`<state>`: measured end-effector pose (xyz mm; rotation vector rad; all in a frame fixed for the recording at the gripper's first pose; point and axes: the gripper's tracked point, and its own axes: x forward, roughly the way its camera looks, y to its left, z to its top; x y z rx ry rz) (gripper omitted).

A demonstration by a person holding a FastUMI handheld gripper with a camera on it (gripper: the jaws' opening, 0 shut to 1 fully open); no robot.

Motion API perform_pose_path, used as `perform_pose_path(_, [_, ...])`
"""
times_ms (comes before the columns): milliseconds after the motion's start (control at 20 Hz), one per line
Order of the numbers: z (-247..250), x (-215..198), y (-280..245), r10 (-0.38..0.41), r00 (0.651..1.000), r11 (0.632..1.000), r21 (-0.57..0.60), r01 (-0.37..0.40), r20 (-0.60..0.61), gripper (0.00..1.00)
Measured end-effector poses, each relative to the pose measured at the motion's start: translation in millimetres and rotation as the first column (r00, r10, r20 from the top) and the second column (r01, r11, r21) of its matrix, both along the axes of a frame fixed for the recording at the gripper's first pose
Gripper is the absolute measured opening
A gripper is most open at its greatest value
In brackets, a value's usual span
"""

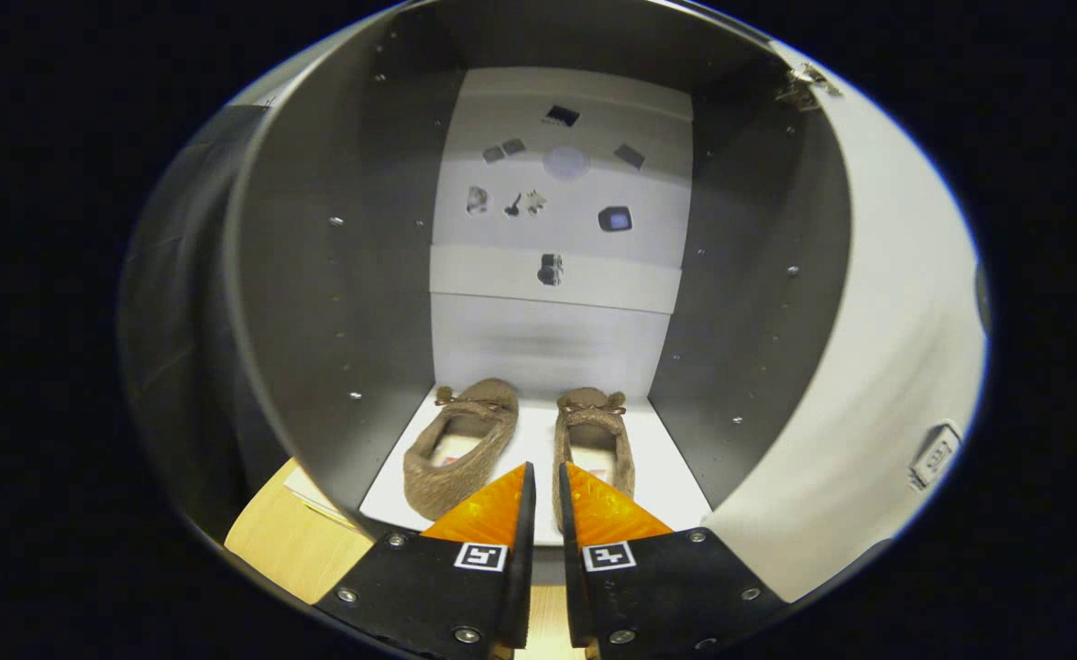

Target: Open the shoe cabinet door, grab the shoes and put them into the shoe cabinet, then close the shoe cabinet door.

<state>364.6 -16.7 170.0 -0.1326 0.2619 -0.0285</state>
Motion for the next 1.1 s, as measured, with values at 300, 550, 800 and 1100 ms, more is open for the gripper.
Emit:
perform_pose_path(300, [23, -106, 1, -0.028, 0.997, 0.999, 0.028, 0.026, 0.07, 0.17])
perform_pose_path(550, [33, -173, -12, -0.086, 0.991, 0.996, 0.042, 0.082, 0.105, 0.17])
perform_pose_path(800, [32, -220, -29, -0.124, 0.987, 0.99, 0.084, 0.115, 0.105, 0.18])
perform_pose_path(1100, [31, -274, -76, -0.235, 0.965, 0.97, 0.087, 0.225, 0.119, 0.19])
